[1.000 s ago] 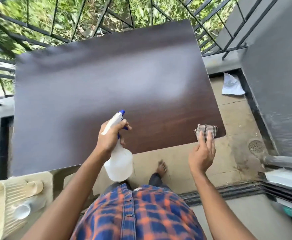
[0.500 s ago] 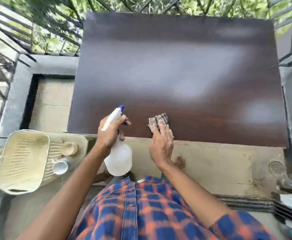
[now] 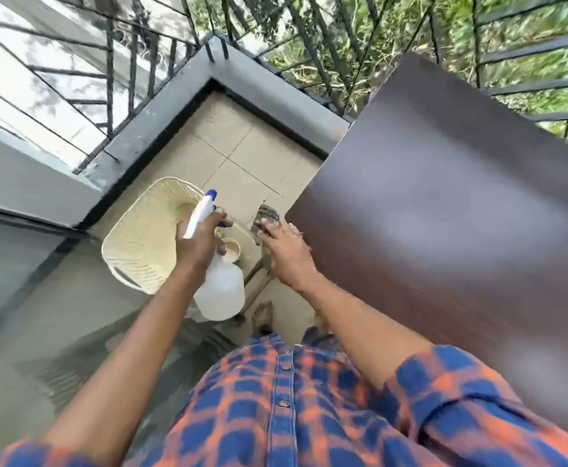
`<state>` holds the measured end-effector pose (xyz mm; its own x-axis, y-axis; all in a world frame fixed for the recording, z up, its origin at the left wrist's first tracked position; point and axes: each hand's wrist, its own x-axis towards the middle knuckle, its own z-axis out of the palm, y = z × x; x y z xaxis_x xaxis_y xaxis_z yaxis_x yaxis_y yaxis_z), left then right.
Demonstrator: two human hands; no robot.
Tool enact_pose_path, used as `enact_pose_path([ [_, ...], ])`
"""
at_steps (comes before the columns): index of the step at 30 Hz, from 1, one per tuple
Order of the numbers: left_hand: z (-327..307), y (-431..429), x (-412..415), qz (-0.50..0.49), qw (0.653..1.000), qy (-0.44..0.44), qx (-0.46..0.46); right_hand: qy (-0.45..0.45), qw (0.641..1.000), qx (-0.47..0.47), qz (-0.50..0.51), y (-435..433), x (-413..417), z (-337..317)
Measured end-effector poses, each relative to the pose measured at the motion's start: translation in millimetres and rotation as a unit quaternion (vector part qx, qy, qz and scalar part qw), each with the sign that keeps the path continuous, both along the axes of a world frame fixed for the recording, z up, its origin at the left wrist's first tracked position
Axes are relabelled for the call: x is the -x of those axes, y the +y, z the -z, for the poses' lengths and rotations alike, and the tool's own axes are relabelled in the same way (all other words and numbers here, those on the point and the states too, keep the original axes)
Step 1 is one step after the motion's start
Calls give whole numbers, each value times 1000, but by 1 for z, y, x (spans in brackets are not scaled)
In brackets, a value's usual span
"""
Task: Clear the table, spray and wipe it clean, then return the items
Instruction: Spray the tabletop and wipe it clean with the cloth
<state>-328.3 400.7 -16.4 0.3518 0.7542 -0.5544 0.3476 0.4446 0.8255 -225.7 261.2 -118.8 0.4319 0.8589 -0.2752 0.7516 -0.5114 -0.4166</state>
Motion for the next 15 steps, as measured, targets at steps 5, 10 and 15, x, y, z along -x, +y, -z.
enact_pose_path([
  [5, 4, 1, -1, -24, 1000, -1, 1, 22, 978, -32, -204, -14, -35, -14],
  [10, 12, -15, 6, -60, 998, -2, 0, 74, 959, -103, -253, -49, -55, -29],
  [15, 13, -24, 15, -150, 989, -11, -13, 191, 980, -28, -46, -78, -64, -32],
])
